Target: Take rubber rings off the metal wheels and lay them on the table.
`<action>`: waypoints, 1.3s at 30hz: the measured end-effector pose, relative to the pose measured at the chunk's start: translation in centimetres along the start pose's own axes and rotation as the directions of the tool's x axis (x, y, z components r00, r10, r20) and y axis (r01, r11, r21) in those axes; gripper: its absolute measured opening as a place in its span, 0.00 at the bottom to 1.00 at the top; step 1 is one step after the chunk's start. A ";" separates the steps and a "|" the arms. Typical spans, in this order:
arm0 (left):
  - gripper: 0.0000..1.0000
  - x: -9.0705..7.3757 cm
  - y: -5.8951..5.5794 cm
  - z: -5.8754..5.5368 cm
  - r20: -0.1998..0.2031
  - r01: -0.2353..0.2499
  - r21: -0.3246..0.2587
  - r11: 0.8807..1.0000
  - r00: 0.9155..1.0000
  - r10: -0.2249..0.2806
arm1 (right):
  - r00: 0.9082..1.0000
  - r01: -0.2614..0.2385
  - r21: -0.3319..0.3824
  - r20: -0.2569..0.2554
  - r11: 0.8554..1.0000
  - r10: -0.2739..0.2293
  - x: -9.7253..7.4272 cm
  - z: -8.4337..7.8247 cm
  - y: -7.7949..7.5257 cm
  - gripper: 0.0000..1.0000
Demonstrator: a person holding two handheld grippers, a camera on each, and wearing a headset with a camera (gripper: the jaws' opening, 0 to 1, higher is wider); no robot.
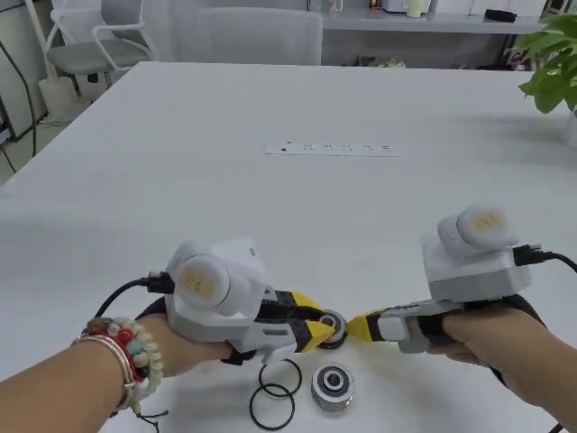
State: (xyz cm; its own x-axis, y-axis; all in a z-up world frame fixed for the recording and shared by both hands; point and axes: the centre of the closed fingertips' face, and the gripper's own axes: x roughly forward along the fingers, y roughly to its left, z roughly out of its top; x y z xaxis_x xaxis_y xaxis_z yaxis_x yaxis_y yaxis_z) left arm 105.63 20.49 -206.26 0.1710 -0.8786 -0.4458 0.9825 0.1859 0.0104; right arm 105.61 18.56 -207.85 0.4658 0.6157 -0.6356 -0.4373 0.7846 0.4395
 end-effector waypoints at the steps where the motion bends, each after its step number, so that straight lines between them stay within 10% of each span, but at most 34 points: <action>1: 0.08 0.0 0.0 0.0 0.000 0.000 0.000 1.000 1.000 0.000 | 1.000 -0.002 0.009 0.005 1.000 0.002 -0.1 0.0 0.2 0.00; 35: 0.08 0.3 0.4 0.1 -0.004 -0.024 0.006 1.000 1.000 0.024 | 1.000 0.007 -0.017 0.028 1.000 -0.006 -0.4 1.0 1.7 0.00; 36: 0.08 0.3 0.4 0.1 -0.003 -0.026 0.005 1.000 1.000 0.026 | 0.995 -0.047 -0.032 0.090 0.998 0.050 -0.3 2.1 2.6 0.00; 37: 0.08 0.3 0.4 0.1 -0.003 -0.026 0.005 1.000 1.000 0.026 | 0.971 -0.165 0.064 0.184 0.984 0.150 -0.6 3.9 4.6 0.00; 39: 0.08 0.3 0.4 0.1 -0.002 -0.029 0.003 1.000 1.000 0.029 | 0.967 -0.126 0.054 0.227 0.991 0.111 -1.3 5.4 4.4 0.00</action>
State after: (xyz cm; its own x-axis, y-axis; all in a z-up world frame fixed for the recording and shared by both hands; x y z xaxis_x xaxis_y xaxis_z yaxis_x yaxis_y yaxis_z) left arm 106.09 20.23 -206.31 0.1988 -0.8720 -0.4474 0.9775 0.2094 0.0262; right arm 107.23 21.65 -201.63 0.5772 0.6992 -0.4219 -0.4505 0.7035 0.5496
